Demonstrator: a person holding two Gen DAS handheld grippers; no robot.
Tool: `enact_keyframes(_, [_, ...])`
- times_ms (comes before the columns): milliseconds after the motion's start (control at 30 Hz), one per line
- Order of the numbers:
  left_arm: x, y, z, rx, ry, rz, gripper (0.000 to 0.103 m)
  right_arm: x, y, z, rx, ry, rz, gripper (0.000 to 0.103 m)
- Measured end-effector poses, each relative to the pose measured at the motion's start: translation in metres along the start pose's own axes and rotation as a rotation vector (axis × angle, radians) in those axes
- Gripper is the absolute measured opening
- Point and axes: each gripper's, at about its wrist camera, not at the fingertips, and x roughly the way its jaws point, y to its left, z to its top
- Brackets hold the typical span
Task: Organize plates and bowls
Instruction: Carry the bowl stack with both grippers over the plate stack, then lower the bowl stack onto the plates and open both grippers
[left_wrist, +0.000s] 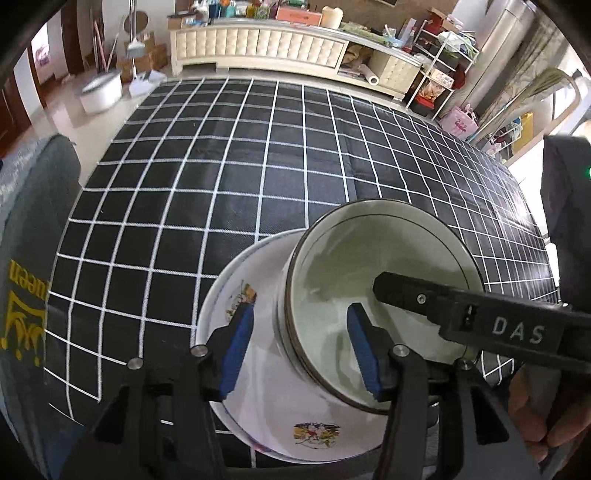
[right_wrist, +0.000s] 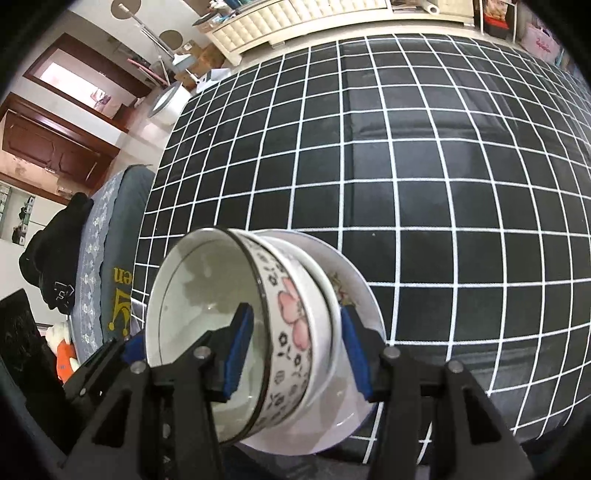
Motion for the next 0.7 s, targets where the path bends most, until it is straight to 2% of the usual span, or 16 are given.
enact_keyframes(100, [-0.001,0.000,-0.001,-0.009,0.001,0.008,0.058,-0.005,-0.001,-0.002,-0.012,-0.021,-0.011,0.053])
enact_keyframes(433, [-0.032,0.003,-0.007,-0.016,-0.073,0.082,0.059,-0.043,-0.003,-0.014,-0.054,-0.128,-0.023,0.054])
enact_keyframes(500, [-0.039,0.003,-0.008,0.004,-0.088,0.077,0.059,-0.053,-0.001,-0.018,-0.071,-0.166,-0.037,0.054])
enact_keyframes(633, [-0.055,-0.002,-0.009,0.023,-0.143,0.127,0.059,-0.070,-0.001,-0.026,-0.095,-0.233,-0.083,0.053])
enact_keyframes(700, [-0.065,-0.006,-0.011,0.030,-0.168,0.118,0.059,-0.080,-0.004,-0.032,-0.104,-0.269,-0.104,0.053])
